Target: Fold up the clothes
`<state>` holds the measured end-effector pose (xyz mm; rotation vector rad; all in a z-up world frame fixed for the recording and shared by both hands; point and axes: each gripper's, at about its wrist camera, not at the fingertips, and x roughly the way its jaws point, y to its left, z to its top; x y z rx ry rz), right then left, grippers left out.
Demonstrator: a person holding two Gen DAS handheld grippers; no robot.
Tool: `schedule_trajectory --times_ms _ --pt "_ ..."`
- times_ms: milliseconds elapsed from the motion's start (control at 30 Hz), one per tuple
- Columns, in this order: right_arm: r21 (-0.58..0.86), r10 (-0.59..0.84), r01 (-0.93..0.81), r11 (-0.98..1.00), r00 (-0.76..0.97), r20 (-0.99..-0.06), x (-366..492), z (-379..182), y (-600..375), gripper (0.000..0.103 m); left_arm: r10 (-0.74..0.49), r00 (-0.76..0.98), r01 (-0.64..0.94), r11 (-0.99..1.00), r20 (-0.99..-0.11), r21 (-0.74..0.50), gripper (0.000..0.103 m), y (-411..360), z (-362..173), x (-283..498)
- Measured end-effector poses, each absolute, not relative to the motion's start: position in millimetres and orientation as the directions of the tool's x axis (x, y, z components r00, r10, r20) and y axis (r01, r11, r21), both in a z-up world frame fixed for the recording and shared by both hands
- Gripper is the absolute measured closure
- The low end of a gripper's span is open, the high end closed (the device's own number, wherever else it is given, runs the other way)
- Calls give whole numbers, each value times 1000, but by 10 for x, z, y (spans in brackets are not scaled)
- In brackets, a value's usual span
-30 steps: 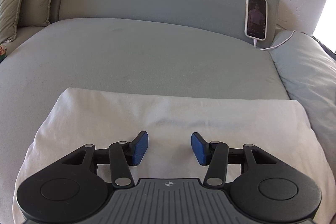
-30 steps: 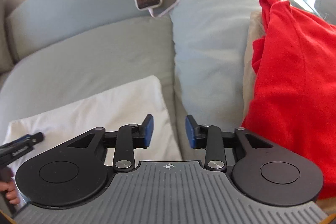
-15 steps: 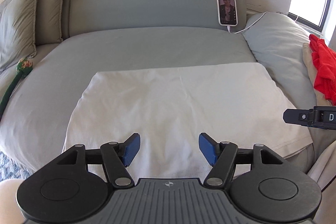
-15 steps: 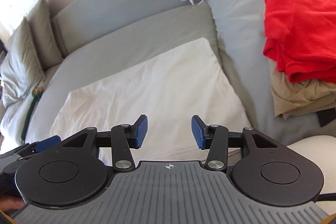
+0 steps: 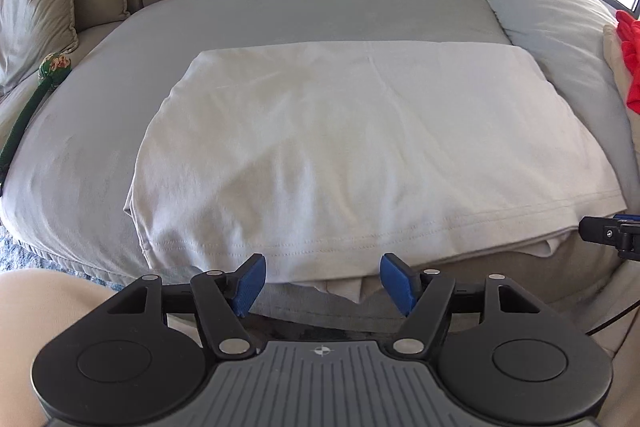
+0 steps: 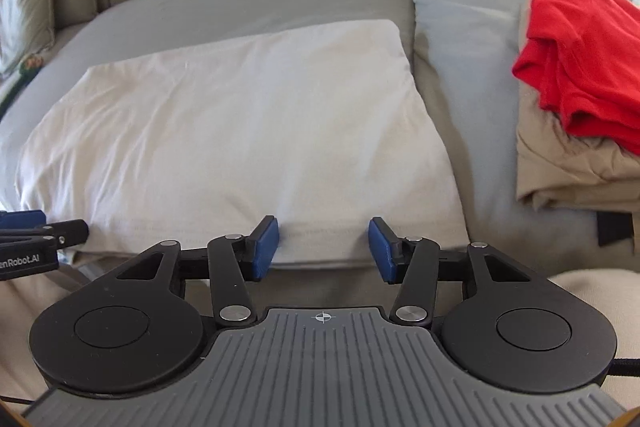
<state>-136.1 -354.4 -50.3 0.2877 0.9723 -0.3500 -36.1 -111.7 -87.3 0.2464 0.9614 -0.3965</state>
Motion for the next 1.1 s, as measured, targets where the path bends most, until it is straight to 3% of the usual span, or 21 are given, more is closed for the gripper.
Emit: schedule_trajectory --times_ms 133,233,267,633,767,1100 --pt "193 -102 472 860 530 -842 -1642 -481 -3659 48 -244 530 420 907 -812 2 36 -1084 -783 -474" --pt "366 -12 494 788 608 -794 -1810 -493 -3794 28 -249 554 417 909 -795 6 35 -1147 -717 -517" --pt "418 15 500 758 628 -778 -1841 -507 -3843 27 -254 556 419 908 -792 3 35 -1160 -707 -524" --pt "730 56 549 407 783 -620 -2147 -684 -4213 27 -233 550 375 927 -802 -13 34 -1131 -755 -509" --pt "705 -7 581 407 774 -633 -2178 -704 -4233 30 -234 551 372 928 -801 -16 34 -1148 -764 -494" --pt "734 65 596 325 760 -647 -2058 -988 -4263 42 -224 537 355 935 -813 -23 34 -1133 -833 -421"
